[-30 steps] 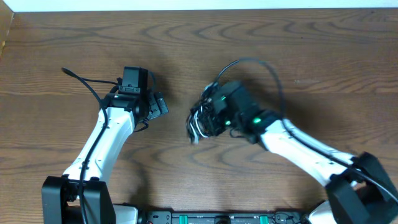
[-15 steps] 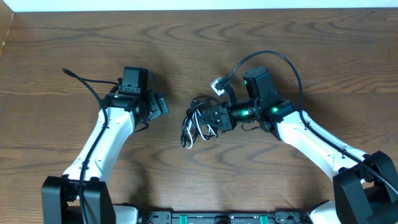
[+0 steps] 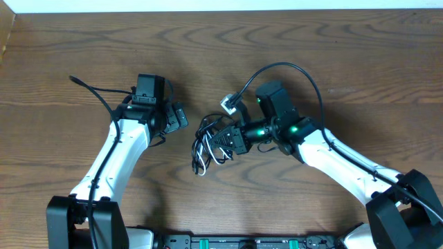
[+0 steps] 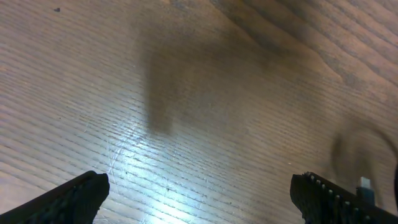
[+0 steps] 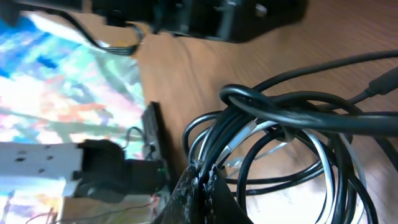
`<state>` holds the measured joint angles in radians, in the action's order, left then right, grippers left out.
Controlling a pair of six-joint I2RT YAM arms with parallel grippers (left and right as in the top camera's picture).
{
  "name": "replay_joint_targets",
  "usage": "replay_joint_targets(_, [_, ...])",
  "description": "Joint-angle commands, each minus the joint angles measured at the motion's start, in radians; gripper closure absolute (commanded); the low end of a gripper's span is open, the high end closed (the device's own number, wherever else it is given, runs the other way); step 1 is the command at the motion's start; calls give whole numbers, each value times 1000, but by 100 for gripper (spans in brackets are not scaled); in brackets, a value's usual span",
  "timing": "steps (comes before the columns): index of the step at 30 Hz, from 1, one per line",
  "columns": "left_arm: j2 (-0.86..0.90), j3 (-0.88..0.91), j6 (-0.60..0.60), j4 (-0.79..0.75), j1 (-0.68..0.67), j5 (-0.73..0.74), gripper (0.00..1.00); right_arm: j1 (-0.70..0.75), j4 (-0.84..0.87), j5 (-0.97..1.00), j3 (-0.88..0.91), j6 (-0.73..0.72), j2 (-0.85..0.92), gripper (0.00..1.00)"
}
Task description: Untangle cables
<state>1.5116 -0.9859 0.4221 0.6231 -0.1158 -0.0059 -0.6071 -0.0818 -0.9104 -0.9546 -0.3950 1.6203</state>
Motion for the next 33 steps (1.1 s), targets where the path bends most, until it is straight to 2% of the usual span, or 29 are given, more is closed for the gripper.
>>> replay_joint_targets(1, [5, 14, -2, 0, 3, -3, 0, -8, -52, 142, -12, -8, 6, 99])
replay_joint_targets(7, [5, 15, -2, 0, 3, -3, 0, -9, -237, 454, -11, 60, 19, 98])
replay_joint_targets(9, [5, 15, -2, 0, 3, -3, 0, -7, -286, 557, -11, 60, 19, 92])
replay_joint_targets(11, [5, 15, -2, 0, 2, -3, 0, -4, -319, 617, -11, 60, 19, 82])
replay_joint_targets(16, [5, 15, -1, 0, 3, -3, 0, 13, -328, 631, -22, 59, 17, 73])
replay_joint_targets(19, [5, 15, -1, 0, 3, -3, 0, 36, -357, 595, -73, 42, 12, 60])
replay_joint_targets(24, [5, 15, -1, 0, 3, -3, 0, 49, -462, 590, -193, 18, 12, 29])
replay_joint_targets(28, [5, 14, -1, 0, 3, -3, 0, 15, -498, 590, -247, -11, 12, 23])
replay_joint_targets(33, [5, 14, -1, 0, 3, -3, 0, -69, -497, 597, -251, -39, 13, 21])
